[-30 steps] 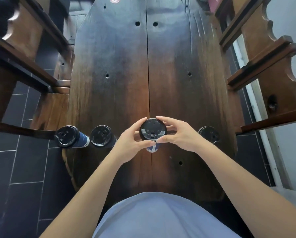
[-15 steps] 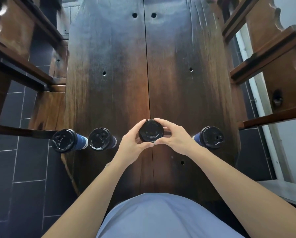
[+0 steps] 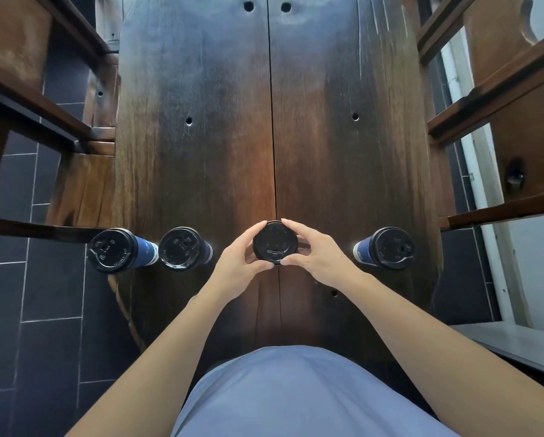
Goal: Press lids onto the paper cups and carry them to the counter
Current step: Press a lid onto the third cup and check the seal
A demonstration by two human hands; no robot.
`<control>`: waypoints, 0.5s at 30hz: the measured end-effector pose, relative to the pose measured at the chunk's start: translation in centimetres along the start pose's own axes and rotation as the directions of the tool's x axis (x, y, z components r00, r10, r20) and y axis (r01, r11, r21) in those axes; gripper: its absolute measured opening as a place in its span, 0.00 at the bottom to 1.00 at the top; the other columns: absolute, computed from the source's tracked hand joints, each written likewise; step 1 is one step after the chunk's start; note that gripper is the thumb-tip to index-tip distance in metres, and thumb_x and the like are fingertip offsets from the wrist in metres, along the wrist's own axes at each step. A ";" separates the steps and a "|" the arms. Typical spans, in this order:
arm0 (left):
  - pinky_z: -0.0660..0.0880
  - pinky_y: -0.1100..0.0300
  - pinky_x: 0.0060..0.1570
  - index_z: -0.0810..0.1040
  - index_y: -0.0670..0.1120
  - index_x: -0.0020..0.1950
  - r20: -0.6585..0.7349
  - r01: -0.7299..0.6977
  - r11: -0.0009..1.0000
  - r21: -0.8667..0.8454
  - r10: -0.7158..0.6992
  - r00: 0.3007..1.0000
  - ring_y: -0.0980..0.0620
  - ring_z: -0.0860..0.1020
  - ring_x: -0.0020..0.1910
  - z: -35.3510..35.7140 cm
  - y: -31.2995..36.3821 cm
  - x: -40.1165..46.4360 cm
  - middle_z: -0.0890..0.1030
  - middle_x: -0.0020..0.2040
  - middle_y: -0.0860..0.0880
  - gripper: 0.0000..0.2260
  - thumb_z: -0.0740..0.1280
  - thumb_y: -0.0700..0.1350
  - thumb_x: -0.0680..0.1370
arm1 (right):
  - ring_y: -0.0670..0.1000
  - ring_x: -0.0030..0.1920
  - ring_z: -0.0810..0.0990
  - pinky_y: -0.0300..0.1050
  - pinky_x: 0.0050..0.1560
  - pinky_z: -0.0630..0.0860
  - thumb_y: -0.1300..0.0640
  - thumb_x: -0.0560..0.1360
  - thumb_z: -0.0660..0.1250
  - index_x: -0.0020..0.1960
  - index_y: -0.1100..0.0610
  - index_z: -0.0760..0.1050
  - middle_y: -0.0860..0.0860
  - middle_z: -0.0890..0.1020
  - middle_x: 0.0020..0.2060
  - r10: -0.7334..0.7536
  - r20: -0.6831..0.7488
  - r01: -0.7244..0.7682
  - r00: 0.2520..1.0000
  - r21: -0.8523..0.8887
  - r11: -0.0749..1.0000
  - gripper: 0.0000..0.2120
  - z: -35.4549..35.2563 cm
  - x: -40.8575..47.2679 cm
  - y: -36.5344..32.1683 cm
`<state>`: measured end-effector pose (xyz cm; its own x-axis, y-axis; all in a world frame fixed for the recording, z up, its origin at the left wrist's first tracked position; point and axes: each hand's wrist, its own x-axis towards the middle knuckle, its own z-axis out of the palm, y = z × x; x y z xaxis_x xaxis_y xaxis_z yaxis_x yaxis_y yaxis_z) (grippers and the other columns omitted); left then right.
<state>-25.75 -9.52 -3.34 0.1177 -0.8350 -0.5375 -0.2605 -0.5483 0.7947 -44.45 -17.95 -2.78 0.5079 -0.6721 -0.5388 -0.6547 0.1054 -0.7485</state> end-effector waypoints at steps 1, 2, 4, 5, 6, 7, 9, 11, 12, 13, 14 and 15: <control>0.70 0.47 0.75 0.67 0.63 0.74 -0.002 0.005 1.000 0.000 -0.005 1.000 0.52 0.73 0.74 0.0 -0.1 0.0 0.75 0.74 0.56 0.34 0.75 0.36 0.77 | 0.46 0.71 0.73 0.39 0.68 0.70 0.59 0.75 0.75 0.77 0.44 0.65 0.43 0.74 0.72 0.004 0.000 -0.004 1.000 -0.003 1.000 0.35 0.2 0.0 0.0; 0.70 0.47 0.75 0.67 0.62 0.73 -0.005 0.010 1.000 0.000 -0.010 1.000 0.52 0.73 0.73 -0.1 -0.2 -0.1 0.75 0.73 0.56 0.34 0.75 0.35 0.77 | 0.47 0.71 0.73 0.41 0.69 0.70 0.59 0.76 0.75 0.77 0.44 0.65 0.43 0.74 0.72 0.007 -0.001 -0.007 1.000 -0.004 1.000 0.35 0.5 0.1 0.0; 0.70 0.48 0.75 0.67 0.62 0.73 -0.012 0.011 1.000 0.005 -0.011 1.000 0.52 0.73 0.73 -0.1 -0.3 -0.2 0.75 0.73 0.56 0.33 0.75 0.35 0.77 | 0.47 0.71 0.73 0.43 0.70 0.70 0.58 0.76 0.75 0.77 0.44 0.64 0.43 0.74 0.72 0.007 -0.006 -0.007 1.000 -0.007 1.000 0.35 0.8 0.1 0.0; 0.71 0.49 0.75 0.67 0.62 0.73 -0.012 0.011 1.000 0.009 -0.011 1.000 0.52 0.74 0.73 -0.2 -0.3 -0.3 0.75 0.73 0.56 0.33 0.75 0.36 0.77 | 0.47 0.72 0.73 0.44 0.70 0.70 0.58 0.76 0.75 0.77 0.44 0.64 0.43 0.74 0.72 0.007 -0.009 -0.007 1.000 -0.011 1.000 0.35 0.9 0.2 0.1; 0.71 0.49 0.75 0.67 0.62 0.73 -0.013 0.011 1.000 0.012 -0.011 1.000 0.53 0.74 0.73 -0.2 -0.3 -0.2 0.75 0.73 0.56 0.33 0.75 0.36 0.77 | 0.47 0.72 0.73 0.44 0.70 0.70 0.58 0.76 0.75 0.77 0.44 0.64 0.43 0.74 0.72 0.009 -0.011 -0.009 1.000 -0.014 1.000 0.35 0.9 0.2 0.1; 0.71 0.50 0.75 0.67 0.62 0.73 -0.012 0.010 1.000 0.015 -0.010 1.000 0.53 0.74 0.72 -0.3 -0.3 -0.2 0.75 0.73 0.56 0.33 0.75 0.36 0.77 | 0.47 0.72 0.73 0.44 0.70 0.70 0.58 0.76 0.75 0.77 0.44 0.64 0.43 0.73 0.72 0.011 -0.012 -0.011 1.000 -0.017 1.000 0.35 1.0 0.3 0.1; 0.71 0.50 0.75 0.68 0.60 0.74 -0.013 0.008 0.999 0.032 -0.007 1.000 0.53 0.74 0.72 -0.4 -0.3 -0.2 0.75 0.73 0.56 0.33 0.75 0.36 0.77 | 0.47 0.71 0.73 0.44 0.70 0.71 0.57 0.76 0.75 0.77 0.44 0.64 0.43 0.73 0.72 0.014 -0.015 -0.014 1.000 -0.023 1.000 0.35 1.0 0.3 0.1; 0.72 0.49 0.74 0.68 0.57 0.76 -0.015 0.006 0.998 0.058 -0.005 1.000 0.53 0.74 0.72 -0.4 -0.2 -0.1 0.75 0.73 0.55 0.33 0.75 0.36 0.77 | 0.47 0.71 0.73 0.45 0.70 0.71 0.57 0.75 0.76 0.77 0.43 0.64 0.43 0.74 0.72 0.016 -0.016 -0.017 1.000 -0.031 0.999 0.35 1.1 0.4 0.0; 0.72 0.48 0.74 0.68 0.56 0.77 -0.015 0.007 0.997 0.071 -0.006 1.000 0.53 0.74 0.72 -0.4 -0.2 -0.1 0.75 0.73 0.55 0.33 0.75 0.36 0.77 | 0.47 0.70 0.73 0.46 0.70 0.72 0.56 0.75 0.76 0.77 0.43 0.64 0.42 0.74 0.72 0.017 -0.017 -0.017 1.000 -0.033 0.999 0.35 1.1 0.4 0.0; 0.72 0.47 0.74 0.68 0.55 0.78 -0.016 0.009 0.996 0.087 -0.008 1.000 0.52 0.74 0.73 -0.3 -0.1 -0.1 0.75 0.73 0.54 0.33 0.75 0.36 0.77 | 0.47 0.70 0.74 0.47 0.71 0.72 0.56 0.75 0.76 0.77 0.43 0.64 0.42 0.74 0.71 0.016 -0.018 -0.016 1.000 -0.034 0.999 0.35 1.2 0.4 0.1; 0.72 0.46 0.74 0.68 0.54 0.78 -0.016 0.011 0.994 0.107 -0.010 1.000 0.52 0.73 0.73 -0.3 0.0 -0.2 0.75 0.74 0.54 0.34 0.75 0.36 0.77 | 0.47 0.70 0.74 0.48 0.71 0.72 0.56 0.75 0.76 0.77 0.42 0.64 0.42 0.74 0.71 0.012 -0.020 -0.012 1.000 -0.035 0.999 0.35 1.2 0.4 0.1; 0.72 0.46 0.74 0.67 0.54 0.79 -0.014 0.011 0.992 0.128 -0.009 1.000 0.51 0.73 0.73 -0.4 0.2 -0.2 0.74 0.74 0.53 0.34 0.76 0.36 0.76 | 0.47 0.70 0.74 0.50 0.71 0.73 0.56 0.75 0.76 0.77 0.42 0.64 0.42 0.74 0.72 0.008 -0.022 -0.009 1.000 -0.035 0.999 0.35 1.2 0.3 0.1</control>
<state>-25.46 -9.45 -2.98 0.1332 -0.8305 -0.5409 -0.3796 -0.5469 0.7462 -43.64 -17.25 -3.50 0.4904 -0.6870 -0.5362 -0.6783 0.0855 -0.7298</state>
